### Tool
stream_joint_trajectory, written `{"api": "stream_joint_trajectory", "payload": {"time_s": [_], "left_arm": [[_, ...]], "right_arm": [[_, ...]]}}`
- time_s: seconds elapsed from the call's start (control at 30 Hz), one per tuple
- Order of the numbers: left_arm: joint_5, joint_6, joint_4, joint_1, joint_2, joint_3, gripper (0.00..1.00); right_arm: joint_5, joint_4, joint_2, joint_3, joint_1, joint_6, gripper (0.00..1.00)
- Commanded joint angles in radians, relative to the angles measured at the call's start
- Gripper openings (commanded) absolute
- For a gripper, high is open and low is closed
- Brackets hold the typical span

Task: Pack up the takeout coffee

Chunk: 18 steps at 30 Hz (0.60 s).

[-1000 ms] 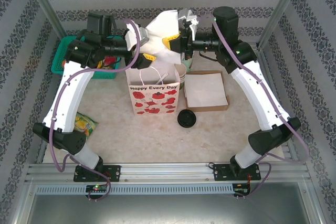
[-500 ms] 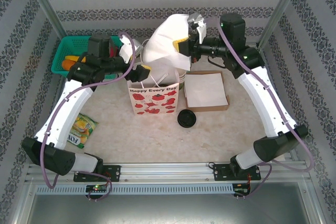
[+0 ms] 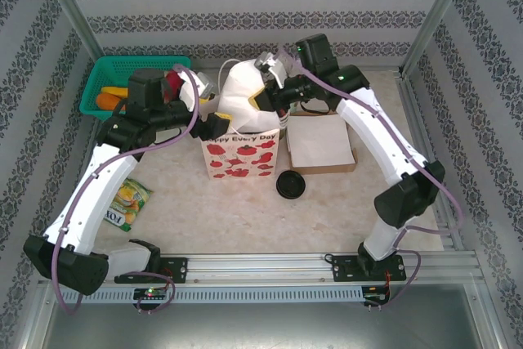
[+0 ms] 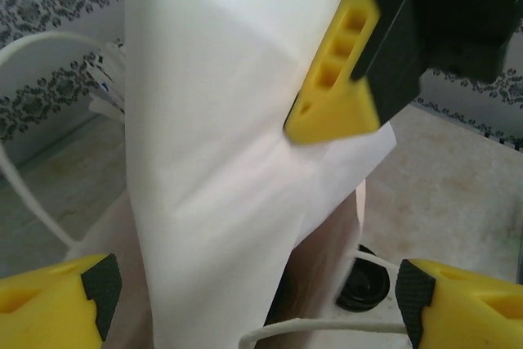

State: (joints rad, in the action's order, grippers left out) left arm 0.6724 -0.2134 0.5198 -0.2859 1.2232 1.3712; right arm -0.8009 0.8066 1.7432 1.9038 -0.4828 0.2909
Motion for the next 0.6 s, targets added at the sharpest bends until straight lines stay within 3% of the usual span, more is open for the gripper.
{"api": "stream_joint_trajectory", "payload": {"time_s": [0.0, 0.27, 0.37, 0.43, 0.5, 0.57], "left_arm": [[-0.071, 0.077, -0.090, 0.004, -0.038, -0.028, 0.93], [-0.328, 0.216, -0.115, 0.005, -0.137, -0.089, 0.96], [-0.605, 0.375, -0.104, 0.006, -0.171, -0.104, 1.00], [-0.757, 0.482, 0.011, 0.007, -0.159, -0.054, 1.00], [-0.801, 0.539, 0.130, 0.008, -0.136, 0.002, 1.00], [-0.726, 0.560, 0.175, 0.007, -0.115, 0.025, 0.97]], "right_arm": [[0.014, 0.112, 0.038, 0.081, -0.025, 0.129, 0.00], [0.018, 0.201, 0.135, 0.196, -0.043, 0.175, 0.00], [0.044, 0.251, 0.183, 0.264, -0.057, 0.163, 0.00], [0.071, 0.267, 0.207, 0.289, -0.070, 0.151, 0.00], [0.098, 0.266, 0.219, 0.293, -0.080, 0.141, 0.00], [0.121, 0.267, 0.232, 0.297, -0.089, 0.139, 0.00]]}}
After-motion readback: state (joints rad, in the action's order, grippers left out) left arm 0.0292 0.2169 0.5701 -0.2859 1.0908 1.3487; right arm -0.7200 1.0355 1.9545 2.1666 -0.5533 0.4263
